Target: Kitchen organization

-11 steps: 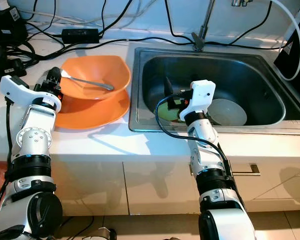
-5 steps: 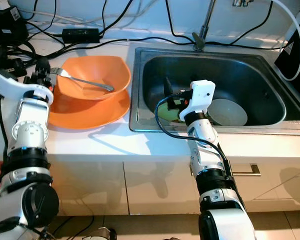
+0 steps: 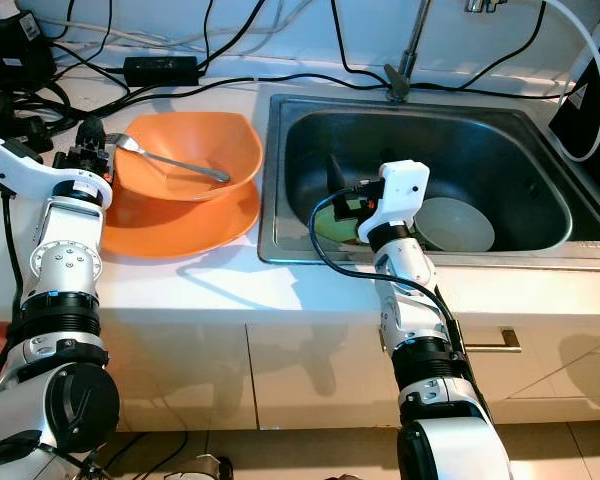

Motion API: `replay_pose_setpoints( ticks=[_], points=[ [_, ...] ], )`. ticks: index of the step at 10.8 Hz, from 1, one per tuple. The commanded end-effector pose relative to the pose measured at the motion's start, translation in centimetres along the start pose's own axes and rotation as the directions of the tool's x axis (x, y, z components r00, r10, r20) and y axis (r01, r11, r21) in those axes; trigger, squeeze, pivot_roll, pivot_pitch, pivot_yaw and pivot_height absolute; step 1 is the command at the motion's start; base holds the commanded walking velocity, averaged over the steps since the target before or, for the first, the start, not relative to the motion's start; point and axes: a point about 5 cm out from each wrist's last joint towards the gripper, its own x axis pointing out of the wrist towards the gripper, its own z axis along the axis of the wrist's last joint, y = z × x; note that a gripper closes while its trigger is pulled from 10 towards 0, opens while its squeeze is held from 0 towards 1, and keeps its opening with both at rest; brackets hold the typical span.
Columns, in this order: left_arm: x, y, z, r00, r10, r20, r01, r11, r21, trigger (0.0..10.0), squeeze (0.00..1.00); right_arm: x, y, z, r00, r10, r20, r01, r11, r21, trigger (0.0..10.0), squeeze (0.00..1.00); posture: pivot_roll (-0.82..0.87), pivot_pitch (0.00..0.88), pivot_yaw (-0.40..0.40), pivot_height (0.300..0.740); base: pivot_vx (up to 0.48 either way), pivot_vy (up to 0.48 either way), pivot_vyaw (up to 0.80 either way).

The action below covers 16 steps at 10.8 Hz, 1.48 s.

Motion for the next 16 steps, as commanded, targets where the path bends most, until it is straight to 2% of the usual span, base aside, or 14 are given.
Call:
replay_pose_setpoints(
  ticks=[1,8,9,11,13,14,15,16],
  points=[
    [0.3,-0.7,0.0,1.0,-0.026,0.004,0.026,1.0,-0.011,0.0,0.0,-0.2,-0.3,0.0,1.0,-0.003,-0.006,0.003,1.0,-0.005,10.0,0.0,0.05,0.062,-0.062,0.74,0.0,0.0,0.0],
    [0.2,-1.9,0.9,0.994,-0.102,0.038,0.103,0.994,-0.028,0.0,0.0,-0.2,-0.2,-0.1,1.0,0.0,-0.011,0.0,1.0,-0.003,10.0,0.0,0.06,0.066,-0.064,0.74,0.0,0.0,0.0],
    [0.0,-2.0,0.7,0.994,-0.104,0.034,0.105,0.994,-0.02,10.0,0.0,-0.2,-0.2,-0.1,1.0,0.0,-0.011,0.0,1.0,-0.004,10.0,0.0,0.06,0.066,-0.063,0.74,0.0,0.0,0.0],
    [-0.9,-1.4,-0.1,0.996,-0.083,0.009,0.083,0.996,0.02,10.0,0.0,-0.3,-0.2,-0.1,1.0,-0.001,-0.01,0.001,1.0,-0.005,10.0,0.0,0.05,0.072,-0.062,0.74,0.0,0.0,0.0],
    [-1.5,-0.8,0.2,0.998,-0.066,0.009,0.065,0.995,0.077,10.0,0.0,-0.3,-0.2,-0.1,1.0,-0.001,-0.011,0.001,1.0,-0.005,10.0,0.0,0.06,0.076,-0.062,0.74,0.0,0.0,0.0],
    [-1.8,-1.4,2.0,0.993,-0.101,0.055,0.088,0.975,0.202,10.0,0.0,-0.4,-0.2,-0.2,1.0,-0.002,-0.013,0.002,1.0,-0.004,10.0,0.0,0.06,0.077,-0.061,0.74,0.0,0.0,0.0],
    [-1.8,-1.8,2.9,0.989,-0.122,0.08,0.099,0.964,0.248,10.0,0.0,-0.4,-0.2,-0.2,1.0,-0.002,-0.013,0.002,1.0,-0.003,10.0,0.0,0.06,0.076,-0.061,0.74,0.0,0.0,0.0],
    [-2.1,-2.6,4.7,0.977,-0.165,0.132,0.119,0.945,0.305,10.0,1.0,-0.3,-0.1,-0.2,1.0,0.0,-0.014,0.0,1.0,-0.001,10.0,0.0,0.07,0.075,-0.061,0.74,0.0,0.0,0.0]
  ],
)
